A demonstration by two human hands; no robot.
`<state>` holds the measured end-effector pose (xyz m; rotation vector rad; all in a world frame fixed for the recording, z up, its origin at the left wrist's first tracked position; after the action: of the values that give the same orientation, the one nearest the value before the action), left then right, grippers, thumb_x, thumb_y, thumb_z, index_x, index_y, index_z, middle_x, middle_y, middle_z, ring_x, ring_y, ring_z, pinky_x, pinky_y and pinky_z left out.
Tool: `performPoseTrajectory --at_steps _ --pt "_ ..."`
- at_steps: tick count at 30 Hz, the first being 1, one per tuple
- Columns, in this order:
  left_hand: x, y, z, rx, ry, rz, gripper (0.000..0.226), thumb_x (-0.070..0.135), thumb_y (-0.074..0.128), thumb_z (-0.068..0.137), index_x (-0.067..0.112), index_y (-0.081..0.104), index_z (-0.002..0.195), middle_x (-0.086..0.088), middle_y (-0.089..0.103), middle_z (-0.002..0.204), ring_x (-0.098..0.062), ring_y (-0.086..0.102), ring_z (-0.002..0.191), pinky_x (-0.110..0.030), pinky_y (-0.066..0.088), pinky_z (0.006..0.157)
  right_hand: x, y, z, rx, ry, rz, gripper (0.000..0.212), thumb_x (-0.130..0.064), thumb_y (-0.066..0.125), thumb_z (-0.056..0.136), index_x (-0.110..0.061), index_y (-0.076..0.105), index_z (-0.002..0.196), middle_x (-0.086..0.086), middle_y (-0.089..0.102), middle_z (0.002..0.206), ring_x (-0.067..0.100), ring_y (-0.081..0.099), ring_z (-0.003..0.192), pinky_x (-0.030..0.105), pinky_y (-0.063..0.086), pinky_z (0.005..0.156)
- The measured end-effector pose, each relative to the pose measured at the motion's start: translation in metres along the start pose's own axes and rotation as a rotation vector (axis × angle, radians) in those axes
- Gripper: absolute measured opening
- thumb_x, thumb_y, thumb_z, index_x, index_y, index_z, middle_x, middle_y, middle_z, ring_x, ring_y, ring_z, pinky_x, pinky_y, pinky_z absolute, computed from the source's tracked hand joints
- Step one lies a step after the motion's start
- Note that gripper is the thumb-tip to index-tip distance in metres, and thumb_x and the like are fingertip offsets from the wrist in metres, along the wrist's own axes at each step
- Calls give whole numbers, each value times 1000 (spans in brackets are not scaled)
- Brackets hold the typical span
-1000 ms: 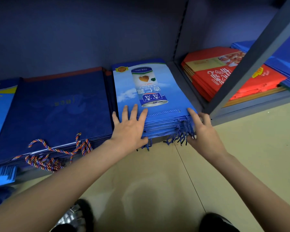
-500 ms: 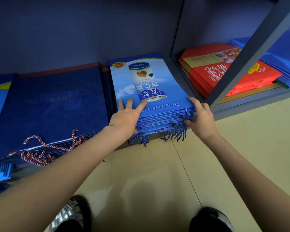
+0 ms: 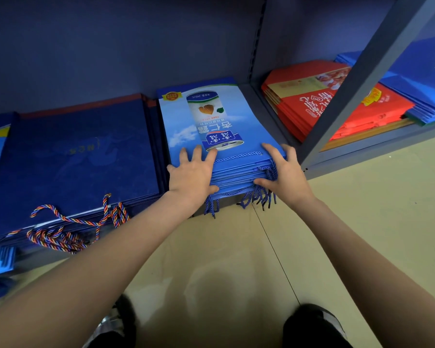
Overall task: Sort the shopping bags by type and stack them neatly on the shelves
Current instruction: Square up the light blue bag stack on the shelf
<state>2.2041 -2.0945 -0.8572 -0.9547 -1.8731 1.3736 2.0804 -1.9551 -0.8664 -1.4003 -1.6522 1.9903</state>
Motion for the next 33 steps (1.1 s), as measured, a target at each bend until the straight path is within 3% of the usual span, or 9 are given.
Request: performPoseTrajectory --at_steps 9,11,14,18,22,27,33 --pt "0 -4 6 -78 -15 -69 87 42 72 77 27 17 143 -5 24 147 -35 18 138 -54 39 94 5 -7 -7 93 0 73 79 4 63 76 -21 30 143 11 23 143 33 43 120 38 40 99" --pt "-1 -3 7 -89 -14 -84 87 42 73 76 27 19 143 -5 26 146 -34 21 137 -53 40 93 16 -14 -15 169 46 211 78 0 70 75 -16 31 141 11 30 136 25 49 112 33 41 100" --pt "-1 -3 9 -90 -11 -89 88 42 73 76 26 18 143 -5 27 145 -34 23 135 -54 41 94 24 -11 -35 266 125 410 67 -12 77 75 -10 40 130 10 43 123 11 56 85 27 47 85" --pt "1 -1 7 -89 -11 -66 88 41 70 79 25 14 145 -6 21 148 -37 17 139 -59 37 98 20 13 -36 295 259 521 53 -20 77 76 -7 45 115 4 53 110 18 56 91 14 41 68" --pt "1 0 8 -84 -10 -54 89 41 68 81 24 10 146 -7 18 150 -38 13 140 -61 34 100 13 16 -30 365 326 365 43 -24 71 82 -6 44 110 9 62 98 29 59 91 33 44 71" --pt "2 0 9 -33 -3 21 88 46 66 81 24 10 145 -8 21 147 -38 17 139 -68 19 104 6 23 -31 343 234 77 39 -24 64 86 -6 43 113 18 62 87 38 57 83 42 44 72" --pt "2 -1 8 18 32 121 88 53 65 78 22 14 142 -10 25 146 -39 23 137 -66 14 106 17 31 -28 317 329 407 25 -19 64 86 -12 46 102 14 64 88 30 56 77 36 45 68"
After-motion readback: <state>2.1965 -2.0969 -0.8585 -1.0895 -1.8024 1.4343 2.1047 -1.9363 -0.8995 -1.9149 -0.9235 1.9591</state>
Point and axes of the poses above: each hand's wrist, its own z-axis towards the middle knuckle, its own y-axis out of the palm, x = y × z, the point moved 8 cm from there along z, towards the middle knuckle
